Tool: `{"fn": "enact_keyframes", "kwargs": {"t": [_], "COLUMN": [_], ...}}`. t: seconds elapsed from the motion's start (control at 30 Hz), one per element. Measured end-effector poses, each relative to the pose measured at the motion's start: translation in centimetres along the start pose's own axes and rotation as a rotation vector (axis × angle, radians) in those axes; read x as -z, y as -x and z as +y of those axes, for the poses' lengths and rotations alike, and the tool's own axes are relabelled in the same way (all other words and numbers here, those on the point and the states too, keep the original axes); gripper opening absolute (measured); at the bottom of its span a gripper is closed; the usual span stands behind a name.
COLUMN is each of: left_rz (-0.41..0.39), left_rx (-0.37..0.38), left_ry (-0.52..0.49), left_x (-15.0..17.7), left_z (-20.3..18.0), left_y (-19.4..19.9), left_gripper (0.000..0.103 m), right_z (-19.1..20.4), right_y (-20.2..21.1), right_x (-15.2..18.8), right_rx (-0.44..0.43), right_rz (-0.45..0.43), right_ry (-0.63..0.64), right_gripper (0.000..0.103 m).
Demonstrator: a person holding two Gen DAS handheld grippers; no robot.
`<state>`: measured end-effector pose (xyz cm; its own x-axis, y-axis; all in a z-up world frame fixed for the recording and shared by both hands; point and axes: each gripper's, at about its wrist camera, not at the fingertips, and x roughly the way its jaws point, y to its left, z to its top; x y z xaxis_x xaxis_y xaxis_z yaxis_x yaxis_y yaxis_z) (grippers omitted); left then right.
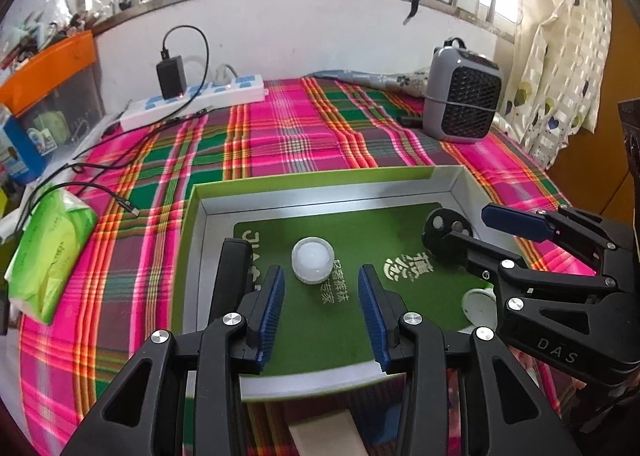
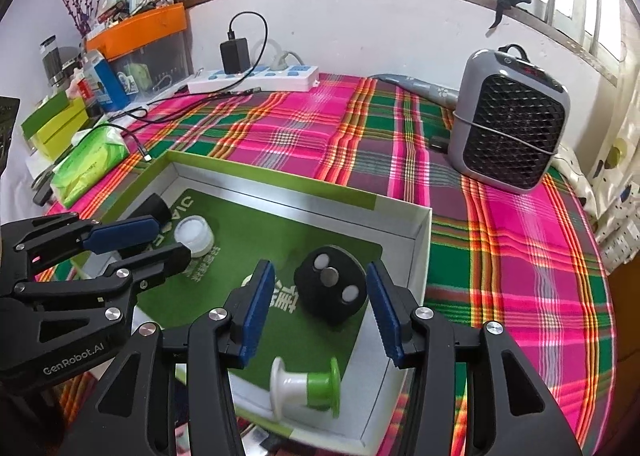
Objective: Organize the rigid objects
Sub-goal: 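Lower both held objects into the tray and open both tools, then withdraw both open tools from the tray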
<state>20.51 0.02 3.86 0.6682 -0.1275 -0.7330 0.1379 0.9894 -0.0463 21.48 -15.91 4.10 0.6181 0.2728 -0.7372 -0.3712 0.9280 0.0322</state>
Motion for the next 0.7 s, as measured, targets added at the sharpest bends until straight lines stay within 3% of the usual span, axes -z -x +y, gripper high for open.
{"fn": "enact_keyframes", "kwargs": {"t": [0.7], "left_rz": [-0.062], "left_rx": [-0.021], "left_ry": [0.051], "left_x": [4.8], "left_z": [0.5], "left_y": [6.4], "left_gripper": [0.038], "right_z": [1.5], "right_y": [7.2], "right_x": [3.1], "right_rx": [0.059], "right_rz": [-0.132], "right_ry": [-0.063], "right_gripper": [0.049]}}
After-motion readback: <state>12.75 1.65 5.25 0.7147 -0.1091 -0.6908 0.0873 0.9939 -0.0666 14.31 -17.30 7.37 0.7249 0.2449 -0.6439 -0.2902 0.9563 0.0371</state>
